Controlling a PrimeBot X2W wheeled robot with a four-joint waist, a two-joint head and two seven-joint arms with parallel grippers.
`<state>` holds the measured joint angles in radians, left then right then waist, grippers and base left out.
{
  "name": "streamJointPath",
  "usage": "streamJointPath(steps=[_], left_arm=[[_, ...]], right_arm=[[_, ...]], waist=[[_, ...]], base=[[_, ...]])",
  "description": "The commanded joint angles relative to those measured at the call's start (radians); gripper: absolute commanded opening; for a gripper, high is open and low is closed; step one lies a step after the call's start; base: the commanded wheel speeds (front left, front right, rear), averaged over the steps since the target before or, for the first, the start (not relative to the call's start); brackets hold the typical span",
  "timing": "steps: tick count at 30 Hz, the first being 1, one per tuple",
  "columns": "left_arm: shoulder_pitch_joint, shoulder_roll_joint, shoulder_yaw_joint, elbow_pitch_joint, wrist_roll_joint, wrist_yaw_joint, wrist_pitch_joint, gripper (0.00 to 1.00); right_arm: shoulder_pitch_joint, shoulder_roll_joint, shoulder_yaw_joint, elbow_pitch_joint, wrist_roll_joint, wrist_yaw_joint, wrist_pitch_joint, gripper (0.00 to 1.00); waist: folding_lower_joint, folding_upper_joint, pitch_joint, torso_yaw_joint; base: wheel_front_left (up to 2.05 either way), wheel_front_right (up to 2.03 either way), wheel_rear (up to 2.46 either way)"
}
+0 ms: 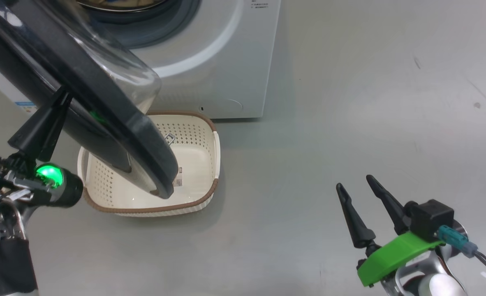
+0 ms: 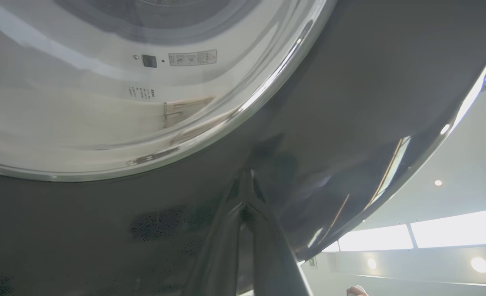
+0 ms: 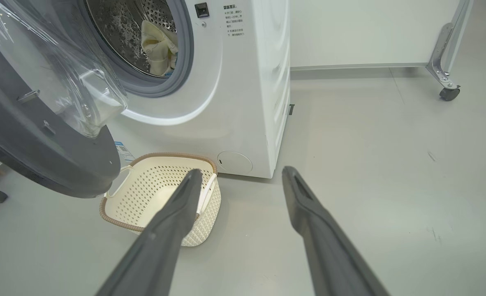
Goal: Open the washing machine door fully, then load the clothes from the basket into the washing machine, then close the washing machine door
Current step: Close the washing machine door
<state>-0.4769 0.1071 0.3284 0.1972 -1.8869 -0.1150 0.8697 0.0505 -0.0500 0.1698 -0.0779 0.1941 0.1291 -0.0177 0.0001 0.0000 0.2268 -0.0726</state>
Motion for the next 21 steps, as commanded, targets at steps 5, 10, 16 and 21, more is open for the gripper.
streamJointPath(steps=[5, 10, 16, 21], left_arm=[[-0.068, -0.007, -0.003, -0.014, 0.024, -0.012, -0.011, 0.0], [-0.105, -0.028, -0.01, 0.014, 0.029, -0.015, -0.024, 0.0], [-0.145, -0.045, -0.017, 0.027, 0.049, -0.015, -0.03, 0.0], [-0.164, -0.052, -0.019, 0.038, 0.054, -0.016, -0.029, 0.0]], right_arm=[[-0.055, -0.001, 0.03, -0.02, 0.017, 0.002, -0.021, 1.0], [-0.066, 0.0, 0.041, -0.008, 0.03, 0.002, -0.032, 1.0], [-0.077, 0.0, 0.045, 0.011, 0.042, 0.002, -0.049, 1.0], [-0.09, 0.0, 0.05, 0.024, 0.049, 0.002, -0.059, 1.0]], waist=[[-0.0001, 0.0, 0.019, -0.048], [-0.0001, 0.0, 0.031, -0.083], [-0.0001, 0.0, 0.043, -0.109], [-0.0001, 0.0, 0.042, -0.122]], base=[[0.0, 0.0, 0.0], [0.0, 0.0, 0.0], [0.0, 0.0, 0.0], [0.0, 0.0, 0.0]])
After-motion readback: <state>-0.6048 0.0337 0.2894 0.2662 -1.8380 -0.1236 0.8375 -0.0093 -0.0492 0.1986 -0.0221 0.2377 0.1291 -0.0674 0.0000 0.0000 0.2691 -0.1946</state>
